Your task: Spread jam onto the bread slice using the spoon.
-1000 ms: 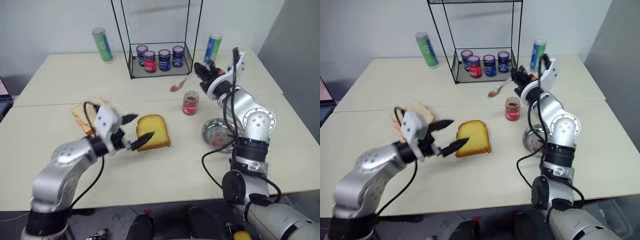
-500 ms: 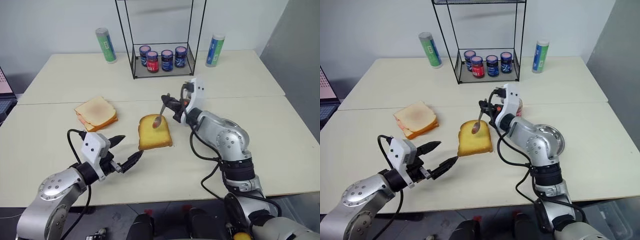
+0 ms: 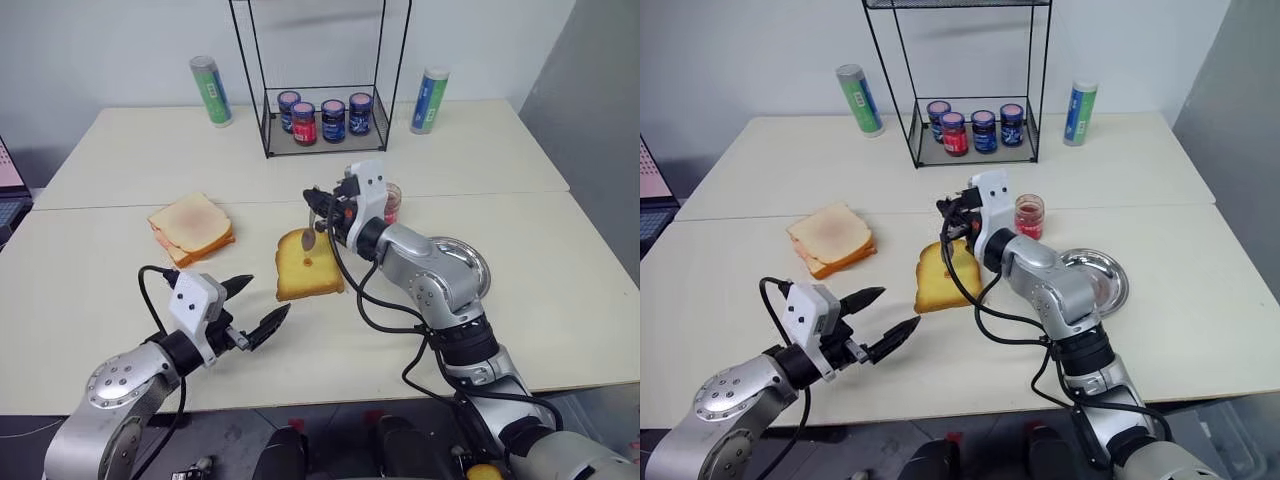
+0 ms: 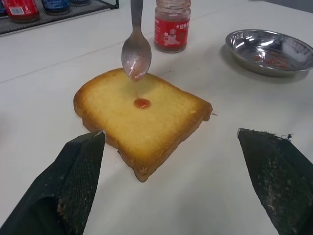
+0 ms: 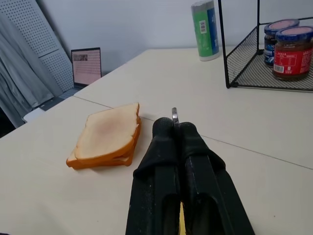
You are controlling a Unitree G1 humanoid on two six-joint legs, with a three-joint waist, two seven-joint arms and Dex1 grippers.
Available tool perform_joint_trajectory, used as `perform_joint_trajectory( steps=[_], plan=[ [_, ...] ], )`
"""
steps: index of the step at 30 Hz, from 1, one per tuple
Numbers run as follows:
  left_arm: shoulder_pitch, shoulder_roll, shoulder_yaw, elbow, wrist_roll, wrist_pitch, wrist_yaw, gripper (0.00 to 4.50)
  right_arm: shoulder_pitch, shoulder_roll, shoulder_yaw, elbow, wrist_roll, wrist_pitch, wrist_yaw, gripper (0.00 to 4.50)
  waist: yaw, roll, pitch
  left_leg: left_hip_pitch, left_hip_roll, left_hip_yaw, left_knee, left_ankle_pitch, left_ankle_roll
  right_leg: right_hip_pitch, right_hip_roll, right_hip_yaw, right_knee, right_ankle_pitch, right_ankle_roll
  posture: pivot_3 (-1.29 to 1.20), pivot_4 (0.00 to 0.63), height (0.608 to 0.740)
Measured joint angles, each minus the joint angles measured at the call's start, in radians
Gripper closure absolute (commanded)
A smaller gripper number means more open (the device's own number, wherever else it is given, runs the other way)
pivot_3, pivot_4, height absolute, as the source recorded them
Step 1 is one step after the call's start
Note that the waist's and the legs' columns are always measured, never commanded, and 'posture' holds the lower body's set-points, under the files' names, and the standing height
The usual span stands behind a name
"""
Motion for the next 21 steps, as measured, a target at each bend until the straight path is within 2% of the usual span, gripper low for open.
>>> perform_joint_trajectory(
  steps=[2,6,9,14,21],
  plan=[
    [0.001,0.000,0.000,0.000,0.000,-0.002,0.000,0.00,-0.002,0.021,-0.017,0.005,0.008,0.006,-0.004,4.43,0.000,0.000,0.000,0.000,0.000,0.000,0.000,0.000,0.000,0.000,0.000,0.000,0.000,0.000,0.000,0.00,0.150,0.740],
    [-0.004,0.001,-0.001,0.001,0.000,-0.003,0.000,0.00,-0.022,0.129,-0.234,0.088,0.171,0.136,-0.116,4.43,0.002,0.000,0.000,0.000,0.000,-0.001,0.000,0.000,0.000,0.000,0.000,-0.001,0.000,0.000,0.000,0.00,0.150,0.740],
    [-0.008,0.002,-0.002,0.004,0.000,-0.003,0.000,0.00,-0.022,0.130,-0.362,0.171,0.250,0.211,-0.198,4.43,0.007,0.000,0.000,0.000,-0.001,0.000,0.000,0.000,0.000,0.001,-0.001,0.000,0.000,0.000,0.000,0.00,0.150,0.740],
    [-0.047,0.003,-0.024,0.016,0.001,-0.002,-0.001,0.00,-0.022,0.132,-0.453,0.242,0.323,0.249,-0.275,4.43,0.001,0.000,0.000,0.000,-0.001,0.000,0.000,0.000,0.000,0.000,0.000,0.000,0.000,0.000,0.000,0.00,0.150,0.740],
    [-0.080,0.003,-0.052,0.025,0.001,0.000,-0.003,0.00,-0.022,0.132,-0.509,0.273,0.396,0.249,-0.339,4.43,-0.002,0.000,0.000,0.000,-0.001,0.000,-0.001,0.000,0.000,0.000,0.001,0.000,0.000,0.000,0.000,0.00,0.150,0.740]
  ],
)
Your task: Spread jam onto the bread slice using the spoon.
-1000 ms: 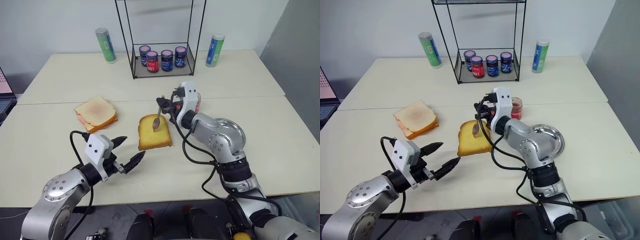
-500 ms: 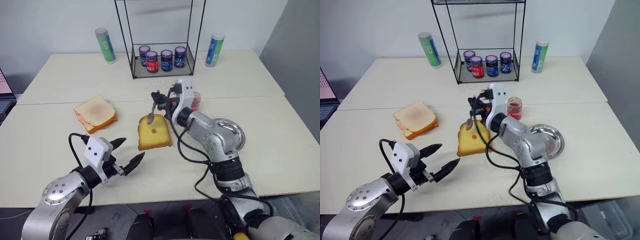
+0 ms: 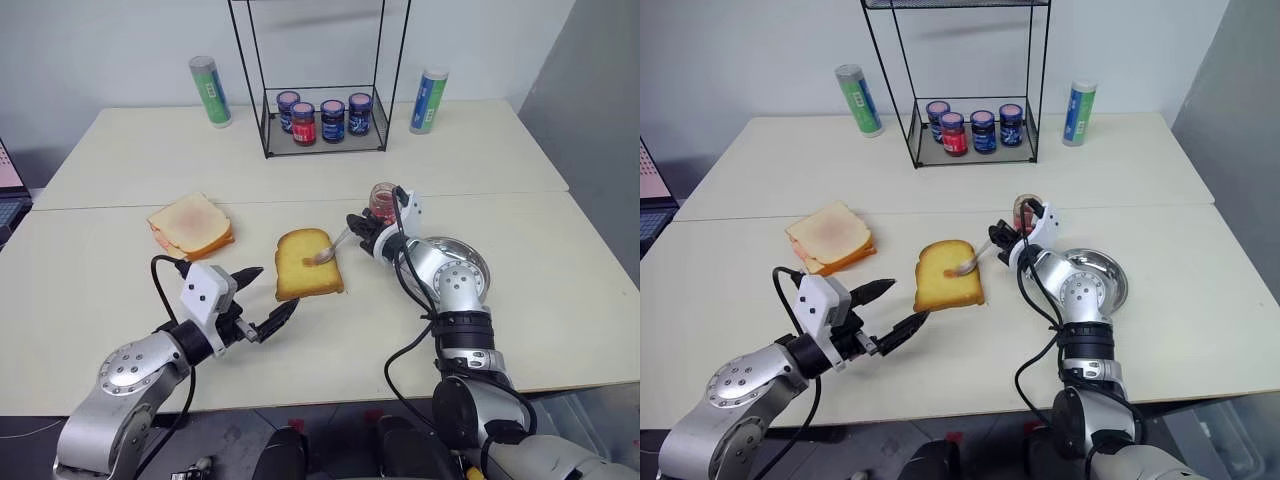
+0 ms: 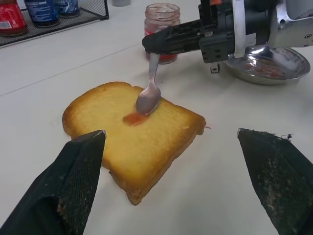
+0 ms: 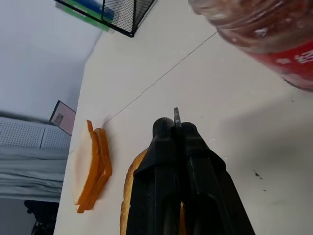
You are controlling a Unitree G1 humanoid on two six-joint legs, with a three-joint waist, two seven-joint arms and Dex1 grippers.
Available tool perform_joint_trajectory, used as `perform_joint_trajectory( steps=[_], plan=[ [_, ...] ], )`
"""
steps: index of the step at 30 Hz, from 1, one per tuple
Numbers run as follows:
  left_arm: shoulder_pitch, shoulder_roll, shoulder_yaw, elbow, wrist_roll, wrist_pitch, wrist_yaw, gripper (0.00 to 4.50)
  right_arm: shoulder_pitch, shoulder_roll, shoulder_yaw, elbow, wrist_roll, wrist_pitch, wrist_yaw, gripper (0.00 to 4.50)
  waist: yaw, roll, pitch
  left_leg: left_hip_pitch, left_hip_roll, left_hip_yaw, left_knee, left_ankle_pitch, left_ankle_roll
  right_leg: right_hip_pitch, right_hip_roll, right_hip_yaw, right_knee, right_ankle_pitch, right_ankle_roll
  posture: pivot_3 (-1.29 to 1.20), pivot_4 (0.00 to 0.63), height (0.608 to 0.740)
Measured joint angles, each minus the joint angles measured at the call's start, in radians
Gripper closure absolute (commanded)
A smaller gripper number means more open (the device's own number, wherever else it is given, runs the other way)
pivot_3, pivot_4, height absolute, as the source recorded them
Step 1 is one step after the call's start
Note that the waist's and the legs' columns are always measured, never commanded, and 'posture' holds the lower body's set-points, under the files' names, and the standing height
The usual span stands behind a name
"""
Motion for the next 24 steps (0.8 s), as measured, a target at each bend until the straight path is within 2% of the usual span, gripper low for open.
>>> perform_joint_trajectory(
  steps=[11,24],
  plan=[
    [0.014,0.002,0.000,0.016,0.000,0.000,-0.016,0.00,0.001,0.001,0.012,0.026,0.052,-0.005,-0.009,4.43,0.000,0.000,0.000,0.000,0.000,0.000,0.000,0.000,0.000,0.000,0.000,0.000,0.000,0.000,0.000,0.00,0.150,0.740],
    [0.031,0.002,0.001,0.012,0.000,0.000,-0.014,0.00,-0.022,0.002,0.087,0.184,0.023,-0.161,0.116,4.43,0.000,0.000,0.000,0.001,0.000,0.000,0.000,0.000,0.000,0.000,0.002,0.000,0.000,0.000,0.000,0.00,0.150,0.740]
  ],
)
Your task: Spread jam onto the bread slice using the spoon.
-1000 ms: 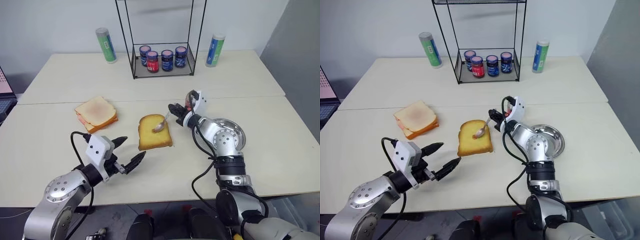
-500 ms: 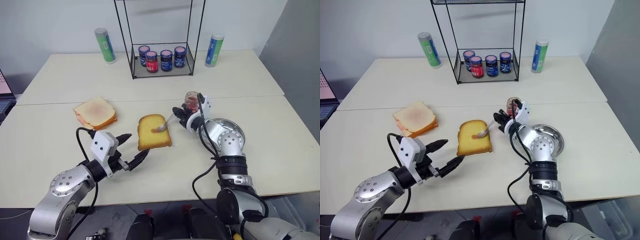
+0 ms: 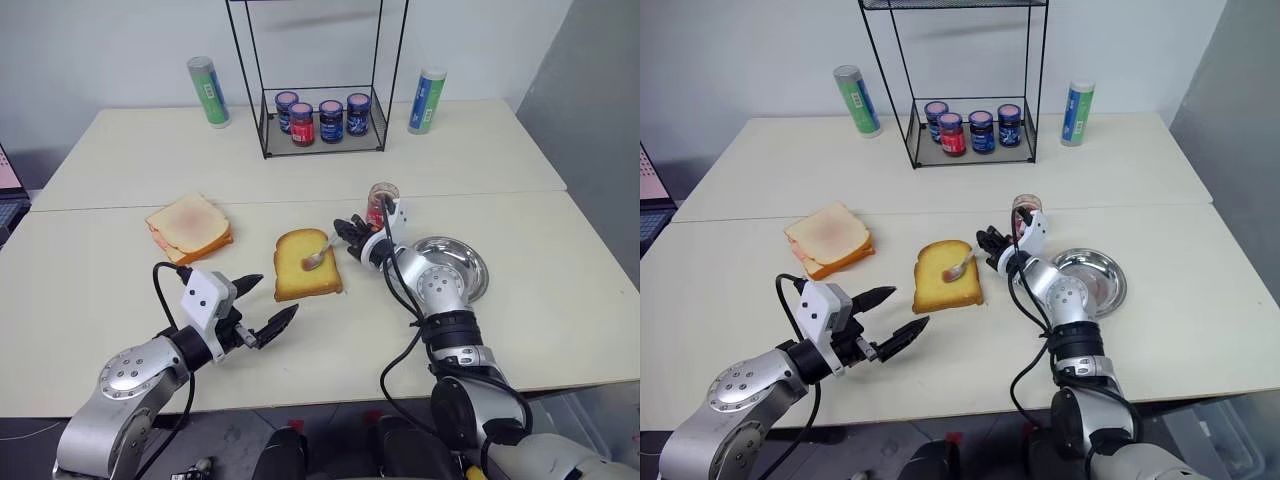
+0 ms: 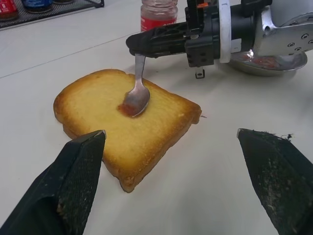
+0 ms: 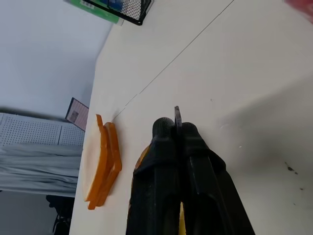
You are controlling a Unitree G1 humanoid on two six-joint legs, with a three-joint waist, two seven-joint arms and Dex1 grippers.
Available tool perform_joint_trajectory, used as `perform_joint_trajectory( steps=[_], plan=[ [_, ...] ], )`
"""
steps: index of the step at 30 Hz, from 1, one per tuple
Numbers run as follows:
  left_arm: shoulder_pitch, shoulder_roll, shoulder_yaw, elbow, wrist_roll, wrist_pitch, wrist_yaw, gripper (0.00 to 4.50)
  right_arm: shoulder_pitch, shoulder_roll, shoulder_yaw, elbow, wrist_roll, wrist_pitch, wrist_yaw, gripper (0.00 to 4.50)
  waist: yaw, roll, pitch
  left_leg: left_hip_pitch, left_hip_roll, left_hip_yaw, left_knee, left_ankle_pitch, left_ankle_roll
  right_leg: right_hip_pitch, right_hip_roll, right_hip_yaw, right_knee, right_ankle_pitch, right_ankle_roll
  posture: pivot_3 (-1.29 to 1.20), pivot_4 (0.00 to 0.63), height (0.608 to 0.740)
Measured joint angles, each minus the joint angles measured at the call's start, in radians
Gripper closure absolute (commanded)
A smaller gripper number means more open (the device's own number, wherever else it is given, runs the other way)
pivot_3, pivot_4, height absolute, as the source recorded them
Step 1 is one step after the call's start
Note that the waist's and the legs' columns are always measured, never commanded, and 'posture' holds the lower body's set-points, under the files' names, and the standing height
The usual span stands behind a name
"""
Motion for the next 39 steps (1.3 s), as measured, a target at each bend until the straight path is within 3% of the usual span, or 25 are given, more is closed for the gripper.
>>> perform_joint_trajectory(
  steps=[21,32,39],
  plan=[
    [-0.008,0.001,0.000,0.000,0.000,0.000,-0.003,0.00,-0.012,0.000,0.035,0.037,0.056,-0.054,0.068,4.43,0.000,0.000,0.000,0.000,0.000,0.000,0.000,0.000,0.000,0.000,0.000,0.000,0.000,0.000,0.000,0.00,0.150,0.740],
    [-0.009,0.001,0.000,0.000,0.000,0.000,-0.003,0.00,-0.059,0.001,0.108,0.131,-0.055,-0.197,0.107,4.43,0.000,0.000,0.000,0.000,0.000,0.000,0.000,0.000,0.000,0.000,0.000,0.000,0.000,0.000,0.000,0.00,0.150,0.740],
    [-0.008,0.001,-0.001,0.000,0.001,0.000,-0.002,0.00,-0.056,-0.001,0.150,0.059,-0.062,-0.112,0.121,4.43,0.000,0.000,0.000,-0.001,0.001,0.000,0.000,0.000,0.000,0.000,0.000,0.000,0.000,0.000,0.000,0.00,0.150,0.740]
  ],
)
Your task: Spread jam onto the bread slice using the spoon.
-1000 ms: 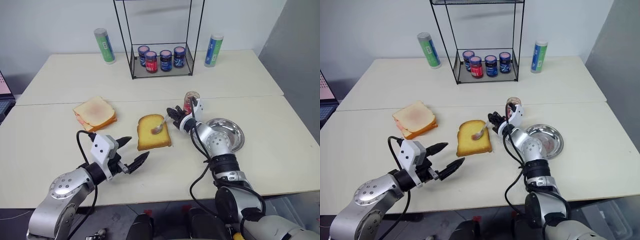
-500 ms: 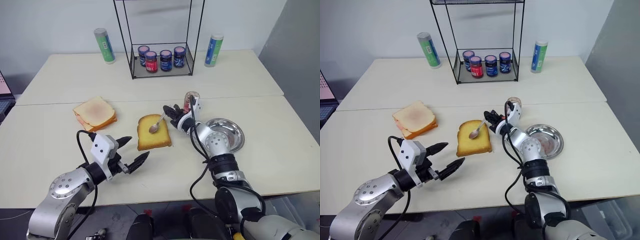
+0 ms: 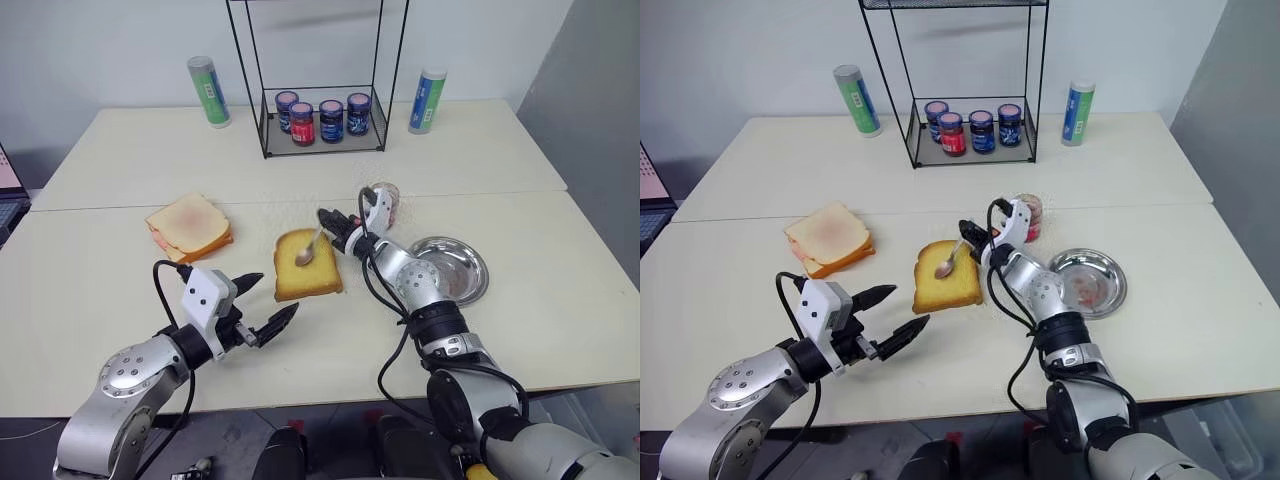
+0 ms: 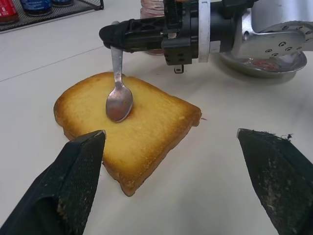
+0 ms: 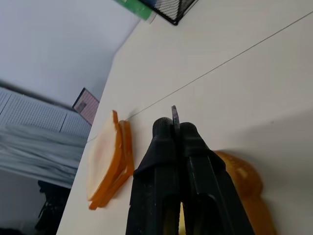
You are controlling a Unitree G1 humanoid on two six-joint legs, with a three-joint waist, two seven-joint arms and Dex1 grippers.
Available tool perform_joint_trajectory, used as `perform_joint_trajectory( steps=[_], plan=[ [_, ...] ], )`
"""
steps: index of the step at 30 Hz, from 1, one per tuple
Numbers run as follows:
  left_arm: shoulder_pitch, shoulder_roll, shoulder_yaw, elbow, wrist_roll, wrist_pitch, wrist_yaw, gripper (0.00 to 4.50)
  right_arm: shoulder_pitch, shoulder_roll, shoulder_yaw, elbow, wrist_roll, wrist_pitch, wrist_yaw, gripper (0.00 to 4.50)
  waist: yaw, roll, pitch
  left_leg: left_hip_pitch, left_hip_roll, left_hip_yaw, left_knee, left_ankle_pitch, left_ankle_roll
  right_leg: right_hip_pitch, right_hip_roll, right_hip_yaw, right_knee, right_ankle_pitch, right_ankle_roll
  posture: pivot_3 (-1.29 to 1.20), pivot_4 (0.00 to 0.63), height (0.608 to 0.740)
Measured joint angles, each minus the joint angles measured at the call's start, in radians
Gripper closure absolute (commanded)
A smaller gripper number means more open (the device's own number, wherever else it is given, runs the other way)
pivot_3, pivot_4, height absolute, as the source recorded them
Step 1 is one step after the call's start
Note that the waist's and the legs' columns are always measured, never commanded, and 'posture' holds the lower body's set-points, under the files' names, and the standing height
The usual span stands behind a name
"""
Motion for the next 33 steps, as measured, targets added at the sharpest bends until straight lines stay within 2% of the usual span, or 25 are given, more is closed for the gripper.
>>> perform_joint_trajectory(
  steps=[3,6,13,24,33],
  plan=[
    [-0.001,0.000,0.000,0.000,0.000,0.000,0.000,0.00,0.002,-0.001,0.018,-0.072,0.003,0.055,0.001,4.43,0.000,0.000,0.000,0.000,0.000,0.000,0.000,0.000,0.000,0.000,0.000,0.000,0.000,0.000,0.000,0.00,0.150,0.740],
    [-0.001,0.000,-0.001,0.000,0.000,-0.001,-0.001,0.00,0.066,-0.002,0.028,-0.188,0.016,0.141,-0.004,4.43,0.002,0.000,0.000,0.000,0.000,-0.001,0.000,0.000,0.000,0.000,-0.001,0.000,0.000,0.000,0.000,0.00,0.150,0.740],
    [-0.011,0.000,-0.001,0.000,0.000,-0.001,-0.003,0.00,0.108,-0.002,-0.003,-0.247,0.019,0.205,-0.032,4.43,0.002,0.000,0.000,0.000,0.000,0.000,0.000,0.000,0.000,0.000,-0.001,-0.001,0.000,0.000,0.000,0.00,0.150,0.740],
    [-0.007,0.003,0.000,0.001,0.000,-0.001,-0.008,0.00,0.056,-0.001,-0.092,-0.171,0.005,0.146,-0.077,4.43,0.000,0.000,0.000,0.000,-0.001,0.000,0.000,0.000,0.000,0.000,-0.001,0.000,0.000,0.000,0.000,0.00,0.150,0.740],
    [0.137,-0.014,0.045,0.007,0.007,-0.077,-0.023,0.00,0.001,0.001,-0.092,-0.010,-0.016,0.043,-0.060,4.43,-0.001,0.000,0.000,0.001,0.000,0.001,-0.001,0.000,0.000,0.000,-0.001,0.001,0.000,0.000,0.000,0.00,0.150,0.740]
  ],
)
